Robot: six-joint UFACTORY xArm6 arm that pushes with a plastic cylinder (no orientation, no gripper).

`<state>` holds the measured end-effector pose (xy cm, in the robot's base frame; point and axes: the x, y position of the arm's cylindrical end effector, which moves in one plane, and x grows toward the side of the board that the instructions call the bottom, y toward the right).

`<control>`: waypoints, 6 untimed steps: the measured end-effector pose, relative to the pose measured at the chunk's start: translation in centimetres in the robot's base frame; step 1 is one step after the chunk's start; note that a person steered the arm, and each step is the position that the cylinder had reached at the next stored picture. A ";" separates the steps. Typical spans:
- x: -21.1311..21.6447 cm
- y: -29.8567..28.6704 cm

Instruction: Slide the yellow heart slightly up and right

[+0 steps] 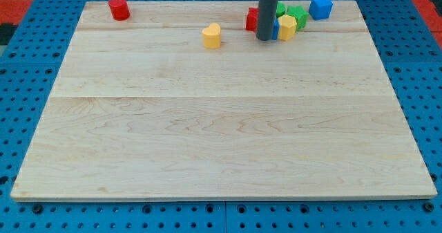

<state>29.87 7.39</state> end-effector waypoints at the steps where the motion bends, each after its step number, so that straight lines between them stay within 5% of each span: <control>1: 2.8 -5.4; 3: 5.4 -15.3; 6: -0.6 -7.3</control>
